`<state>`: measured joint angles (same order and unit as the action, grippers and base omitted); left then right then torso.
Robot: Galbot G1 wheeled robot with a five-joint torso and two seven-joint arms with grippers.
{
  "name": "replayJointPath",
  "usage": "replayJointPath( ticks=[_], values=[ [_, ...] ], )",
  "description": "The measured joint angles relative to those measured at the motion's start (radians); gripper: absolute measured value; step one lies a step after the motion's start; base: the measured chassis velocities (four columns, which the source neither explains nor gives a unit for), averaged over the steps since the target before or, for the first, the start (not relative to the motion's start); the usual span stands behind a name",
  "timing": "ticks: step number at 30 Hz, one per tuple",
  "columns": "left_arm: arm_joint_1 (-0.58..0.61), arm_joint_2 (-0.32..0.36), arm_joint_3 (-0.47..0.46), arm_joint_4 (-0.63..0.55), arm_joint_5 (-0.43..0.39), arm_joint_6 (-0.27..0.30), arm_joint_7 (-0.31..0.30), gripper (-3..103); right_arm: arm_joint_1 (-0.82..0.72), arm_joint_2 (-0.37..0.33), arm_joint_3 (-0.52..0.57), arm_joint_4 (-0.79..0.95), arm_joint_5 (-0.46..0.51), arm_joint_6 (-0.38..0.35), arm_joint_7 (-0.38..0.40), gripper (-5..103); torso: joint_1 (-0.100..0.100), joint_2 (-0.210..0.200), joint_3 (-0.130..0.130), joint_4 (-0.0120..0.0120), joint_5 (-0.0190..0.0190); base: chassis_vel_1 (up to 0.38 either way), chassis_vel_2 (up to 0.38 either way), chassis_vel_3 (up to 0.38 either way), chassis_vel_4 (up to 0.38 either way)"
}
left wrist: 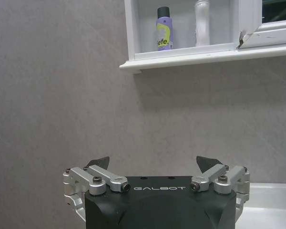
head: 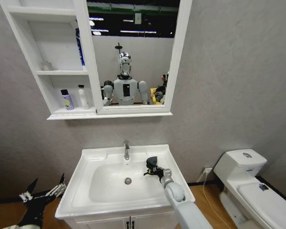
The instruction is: Move facial cleanser and shampoo from washbasin to cabinet, then wipe washbasin with towel.
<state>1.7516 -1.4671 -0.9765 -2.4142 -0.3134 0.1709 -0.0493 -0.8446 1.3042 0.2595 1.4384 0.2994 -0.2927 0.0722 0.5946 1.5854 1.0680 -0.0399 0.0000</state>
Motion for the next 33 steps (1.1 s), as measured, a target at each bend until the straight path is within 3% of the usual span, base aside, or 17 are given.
replayJointPath(
  ticks=[11, 16, 20, 22, 23, 27, 29, 30, 32, 33],
  values=[
    [0.000, 0.000, 0.000, 0.000, 0.000, 0.000, 0.000, 100, 0.125, -0.022, 0.061, -0.172, -0.004, 0.083, -0.085, 4, 0.000, 0.000, 0.000, -0.0001, 0.0000, 0.000, 0.000, 0.000, 0.000],
    [0.000, 0.000, 0.000, 0.000, 0.000, 0.000, 0.000, 100, 0.157, -0.009, 0.058, -0.225, -0.008, 0.077, -0.078, 1, 0.000, 0.000, 0.000, 0.0002, 0.0001, 0.000, 0.000, 0.000, 0.000],
    [0.000, 0.000, 0.000, 0.000, 0.000, 0.000, 0.000, 100, 0.156, -0.003, 0.062, -0.224, -0.060, 0.070, -0.052, 19, 0.000, 0.000, 0.000, 0.0000, 0.0000, 0.000, 0.000, 0.000, 0.000],
    [0.000, 0.000, 0.000, 0.000, 0.000, 0.000, 0.000, 100, 0.154, -0.003, 0.063, -0.223, -0.066, 0.069, -0.046, 19, 0.000, 0.000, 0.000, -0.0001, 0.0000, 0.000, 0.000, 0.000, 0.000],
    [0.000, 0.000, 0.000, 0.000, 0.000, 0.000, 0.000, 100, 0.149, -0.004, 0.067, -0.215, -0.075, 0.065, -0.035, 30, 0.000, 0.000, 0.000, -0.0001, 0.0001, 0.000, 0.000, 0.000, 0.000],
    [0.000, 0.000, 0.000, 0.000, 0.000, 0.000, 0.000, 100, 0.139, -0.009, 0.073, -0.195, -0.077, 0.058, -0.028, 36, 0.000, 0.000, 0.000, 0.0000, 0.0000, 0.000, 0.000, 0.000, 0.000],
    [0.000, 0.000, 0.000, 0.000, 0.000, 0.000, 0.000, 100, 0.123, -0.017, 0.078, -0.156, -0.067, 0.041, -0.026, 47, 0.000, 0.000, 0.000, -0.0002, 0.0000, 0.000, 0.000, 0.000, 0.000],
    [0.000, 0.000, 0.000, 0.000, 0.000, 0.000, 0.000, 100, 0.123, -0.017, 0.078, -0.156, -0.067, 0.041, -0.026, 47, 0.000, 0.000, 0.000, -0.0002, 0.0000, 0.000, 0.000, 0.000, 0.000],
    [0.000, 0.000, 0.000, 0.000, 0.000, 0.000, 0.000, 100, 0.104, -0.026, 0.084, -0.108, -0.051, 0.021, -0.024, 62, 0.000, 0.000, 0.000, -0.0001, -0.0001, 0.000, 0.000, 0.000, 0.000],
    [0.000, 0.000, 0.000, 0.000, 0.000, 0.000, 0.000, 100, 0.104, -0.026, 0.084, -0.108, -0.051, 0.021, -0.024, 62, 0.000, 0.000, 0.000, -0.0001, -0.0001, 0.000, 0.000, 0.000, 0.000]
  ],
)
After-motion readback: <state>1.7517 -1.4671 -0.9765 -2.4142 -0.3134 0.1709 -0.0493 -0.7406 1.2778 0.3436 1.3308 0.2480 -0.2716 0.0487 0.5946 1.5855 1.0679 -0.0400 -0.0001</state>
